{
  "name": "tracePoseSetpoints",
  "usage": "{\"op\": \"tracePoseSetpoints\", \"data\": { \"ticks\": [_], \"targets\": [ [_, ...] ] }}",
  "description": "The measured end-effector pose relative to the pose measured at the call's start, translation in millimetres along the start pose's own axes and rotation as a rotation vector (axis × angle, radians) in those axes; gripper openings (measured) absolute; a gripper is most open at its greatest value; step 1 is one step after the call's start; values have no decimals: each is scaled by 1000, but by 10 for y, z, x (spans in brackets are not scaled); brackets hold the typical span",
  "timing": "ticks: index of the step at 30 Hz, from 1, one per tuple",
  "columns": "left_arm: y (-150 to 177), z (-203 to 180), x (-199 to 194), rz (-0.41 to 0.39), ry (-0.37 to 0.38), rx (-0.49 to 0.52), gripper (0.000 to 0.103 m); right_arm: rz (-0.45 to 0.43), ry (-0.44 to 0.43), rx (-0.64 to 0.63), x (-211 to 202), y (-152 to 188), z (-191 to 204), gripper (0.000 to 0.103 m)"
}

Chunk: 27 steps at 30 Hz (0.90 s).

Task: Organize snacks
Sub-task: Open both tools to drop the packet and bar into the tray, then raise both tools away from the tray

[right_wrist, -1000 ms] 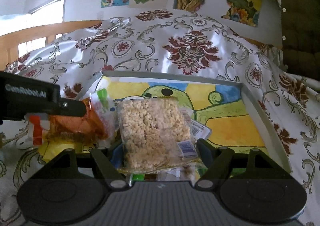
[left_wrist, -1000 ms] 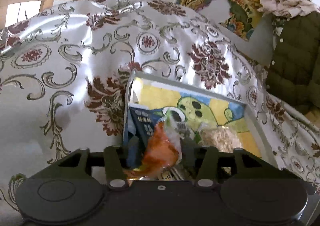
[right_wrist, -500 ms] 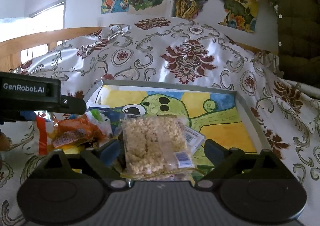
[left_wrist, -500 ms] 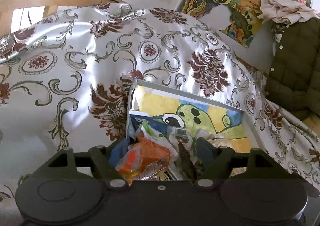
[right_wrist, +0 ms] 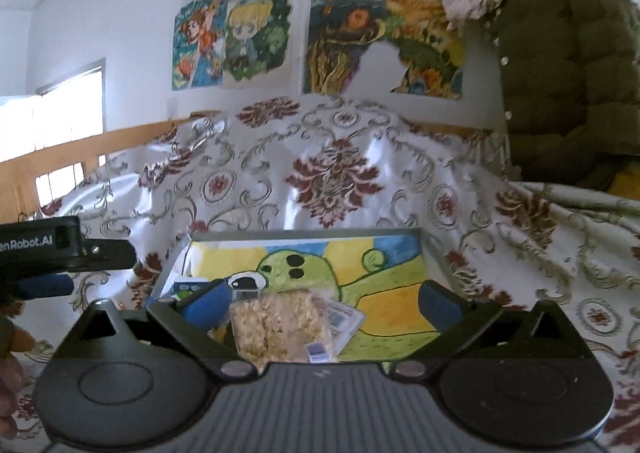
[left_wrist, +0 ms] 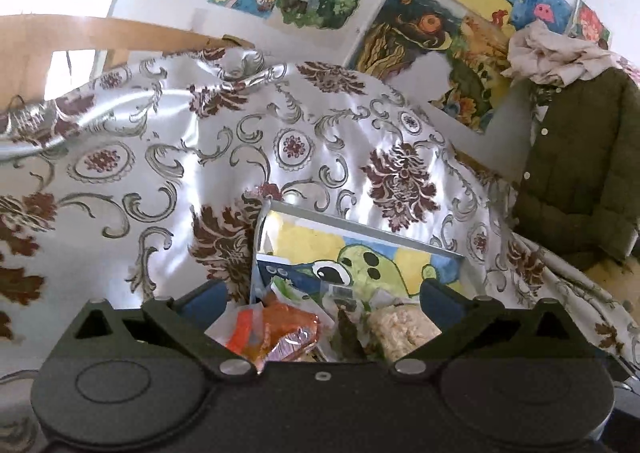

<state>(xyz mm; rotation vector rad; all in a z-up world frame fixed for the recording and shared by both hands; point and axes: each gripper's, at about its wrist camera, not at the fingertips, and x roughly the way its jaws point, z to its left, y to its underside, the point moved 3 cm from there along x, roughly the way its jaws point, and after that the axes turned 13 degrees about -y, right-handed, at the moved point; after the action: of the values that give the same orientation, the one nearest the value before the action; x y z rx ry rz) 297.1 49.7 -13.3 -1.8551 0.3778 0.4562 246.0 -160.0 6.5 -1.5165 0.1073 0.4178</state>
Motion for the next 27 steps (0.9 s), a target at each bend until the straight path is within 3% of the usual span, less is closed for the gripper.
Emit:
{"op": "tracePoseSetpoints", "data": {
  "ticks": [12, 18, 27],
  "targets": [
    [288, -84, -679, -17, -36, 172, 102, -4, 42, 128, -883, 267, -106, 103],
    [582, -74, -993, 35, -43, 237, 102, 3, 36, 146, -1182, 372, -87, 103],
    [857, -78, -1424, 28, -77, 356, 102, 44, 31, 137, -1554, 597, 67, 103]
  ]
}}
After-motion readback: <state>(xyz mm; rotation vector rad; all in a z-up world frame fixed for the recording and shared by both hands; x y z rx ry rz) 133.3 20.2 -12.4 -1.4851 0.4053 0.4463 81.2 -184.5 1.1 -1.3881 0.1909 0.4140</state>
